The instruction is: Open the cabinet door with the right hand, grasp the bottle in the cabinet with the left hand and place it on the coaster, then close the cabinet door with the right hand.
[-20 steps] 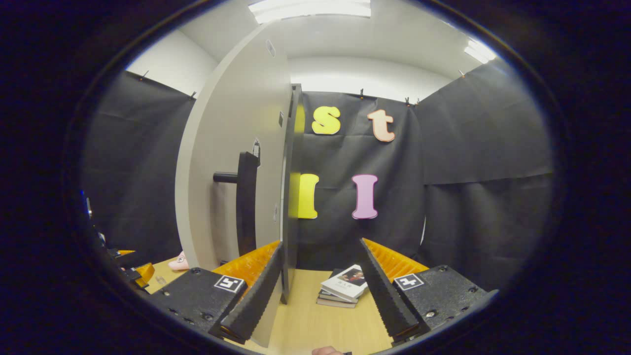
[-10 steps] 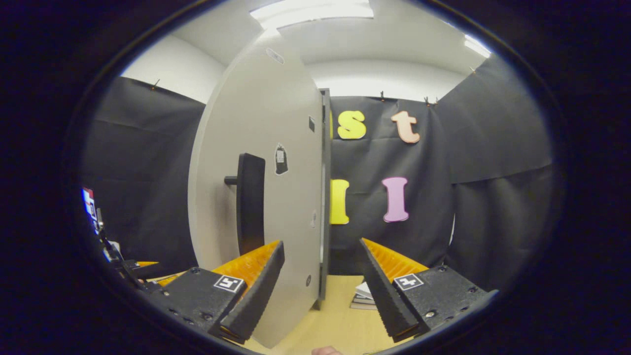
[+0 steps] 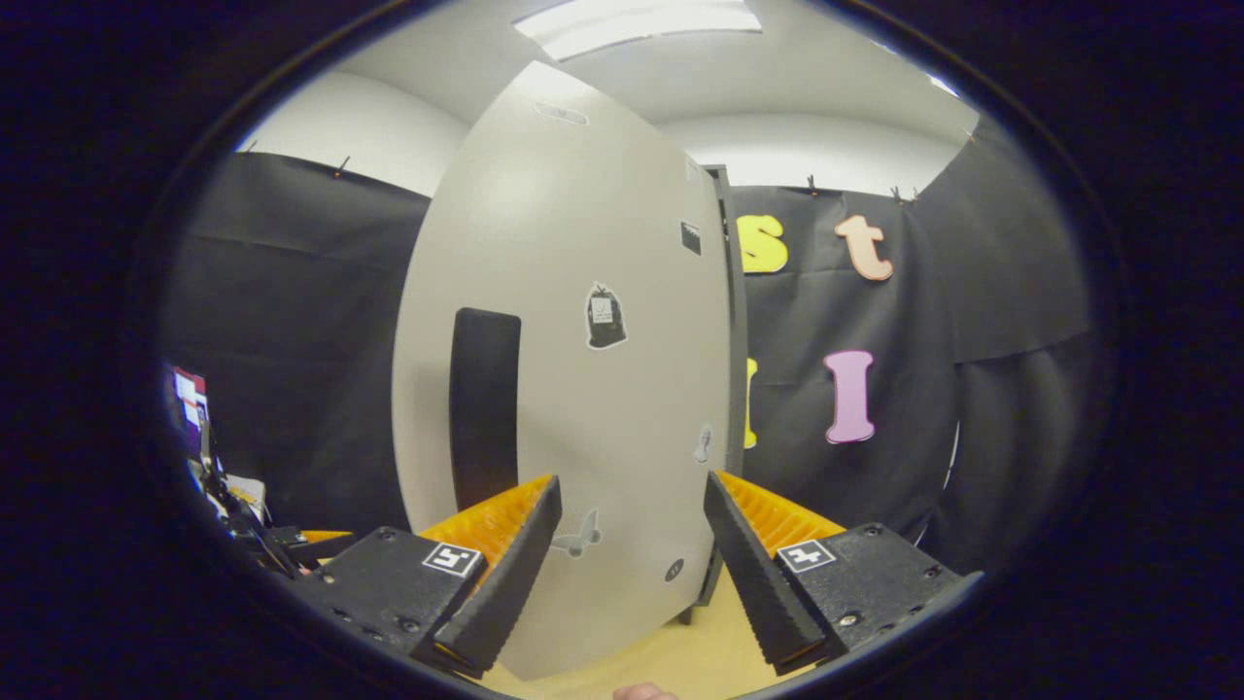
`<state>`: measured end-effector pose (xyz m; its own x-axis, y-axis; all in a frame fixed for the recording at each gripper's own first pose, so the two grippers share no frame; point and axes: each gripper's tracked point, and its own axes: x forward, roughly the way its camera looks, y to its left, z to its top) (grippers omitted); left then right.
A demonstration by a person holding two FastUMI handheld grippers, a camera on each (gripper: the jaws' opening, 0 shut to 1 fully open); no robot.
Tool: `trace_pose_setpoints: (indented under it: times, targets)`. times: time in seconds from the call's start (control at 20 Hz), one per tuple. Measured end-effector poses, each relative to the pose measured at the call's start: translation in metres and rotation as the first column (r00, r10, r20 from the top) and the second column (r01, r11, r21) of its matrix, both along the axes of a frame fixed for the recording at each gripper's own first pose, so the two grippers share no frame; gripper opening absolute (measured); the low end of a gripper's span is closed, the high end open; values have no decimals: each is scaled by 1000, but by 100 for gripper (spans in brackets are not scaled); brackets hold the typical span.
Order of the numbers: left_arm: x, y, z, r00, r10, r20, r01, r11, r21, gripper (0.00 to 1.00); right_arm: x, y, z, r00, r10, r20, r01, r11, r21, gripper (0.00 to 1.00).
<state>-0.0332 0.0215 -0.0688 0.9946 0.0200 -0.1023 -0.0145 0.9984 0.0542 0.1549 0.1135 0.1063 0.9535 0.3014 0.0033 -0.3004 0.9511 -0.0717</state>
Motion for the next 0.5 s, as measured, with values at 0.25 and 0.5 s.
trace_pose_setpoints:
  times: [0.25, 0.5]
  targets:
    - [-2, 13, -2, 1000, 10, -10, -11, 1000, -9, 94, 36, 52, -5, 998, 57, -3, -57, 998, 6, 96]
    - [2, 38, -1, 998, 54, -7, -55, 998, -17, 94, 93, 114, -15, 991, 131, -21, -130, 990, 61, 96]
